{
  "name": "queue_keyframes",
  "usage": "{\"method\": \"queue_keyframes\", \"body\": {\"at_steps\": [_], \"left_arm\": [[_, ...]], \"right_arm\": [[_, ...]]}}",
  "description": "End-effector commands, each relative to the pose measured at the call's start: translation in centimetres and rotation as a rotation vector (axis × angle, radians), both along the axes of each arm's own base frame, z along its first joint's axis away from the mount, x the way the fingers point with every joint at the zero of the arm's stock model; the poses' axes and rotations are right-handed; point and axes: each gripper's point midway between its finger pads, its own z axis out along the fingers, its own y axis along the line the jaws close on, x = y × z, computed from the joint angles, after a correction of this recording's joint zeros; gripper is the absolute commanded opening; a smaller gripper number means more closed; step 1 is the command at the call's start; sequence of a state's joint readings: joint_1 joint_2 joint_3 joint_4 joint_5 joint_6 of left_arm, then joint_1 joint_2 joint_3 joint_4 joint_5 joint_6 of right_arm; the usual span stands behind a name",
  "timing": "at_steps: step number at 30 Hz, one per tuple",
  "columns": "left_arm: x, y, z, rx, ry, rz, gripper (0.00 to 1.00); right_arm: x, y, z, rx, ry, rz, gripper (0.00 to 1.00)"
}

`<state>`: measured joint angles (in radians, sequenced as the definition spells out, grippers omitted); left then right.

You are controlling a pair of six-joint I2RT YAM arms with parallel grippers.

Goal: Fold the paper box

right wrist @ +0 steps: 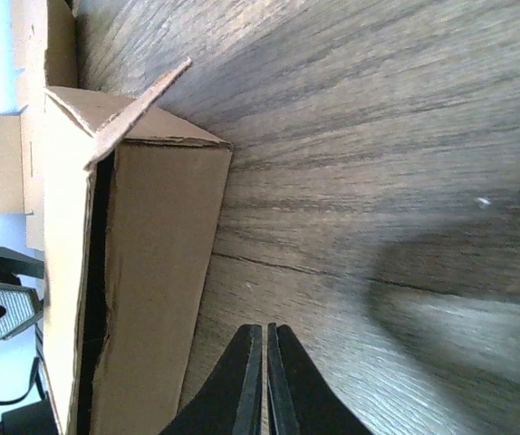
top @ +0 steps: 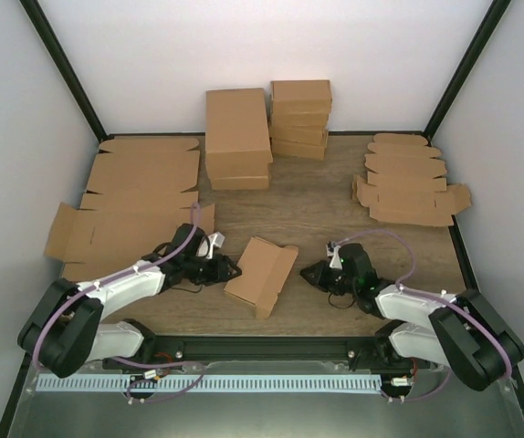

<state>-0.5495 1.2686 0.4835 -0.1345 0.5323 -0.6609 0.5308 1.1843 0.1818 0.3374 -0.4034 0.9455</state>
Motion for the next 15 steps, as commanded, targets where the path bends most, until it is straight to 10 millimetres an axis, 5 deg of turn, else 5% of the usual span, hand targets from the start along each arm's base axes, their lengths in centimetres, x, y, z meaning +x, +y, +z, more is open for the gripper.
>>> {"method": "queue_keyframes", "body": {"at_steps": [1,5,15], "left_arm": [[-1.0,-0.8,-0.3,-0.077,0.033,-0.032,0.42],[-1.6,-1.3,-1.1,-0.098,0.079,-0.063,0.37],[-1.4,-3.4,0.4,-0.182,0.085,-0.101,0.32]], "right_arm": [[-0.7,-0.8,-0.3,-0.031,-0.01,0.027,0.05],[-0.9,-1.0,-0.2,-0.036,-0.02,0.031,0.05],[-0.9,-1.3,0.4,-0.044,-0.044,0.033,0.06]]}}
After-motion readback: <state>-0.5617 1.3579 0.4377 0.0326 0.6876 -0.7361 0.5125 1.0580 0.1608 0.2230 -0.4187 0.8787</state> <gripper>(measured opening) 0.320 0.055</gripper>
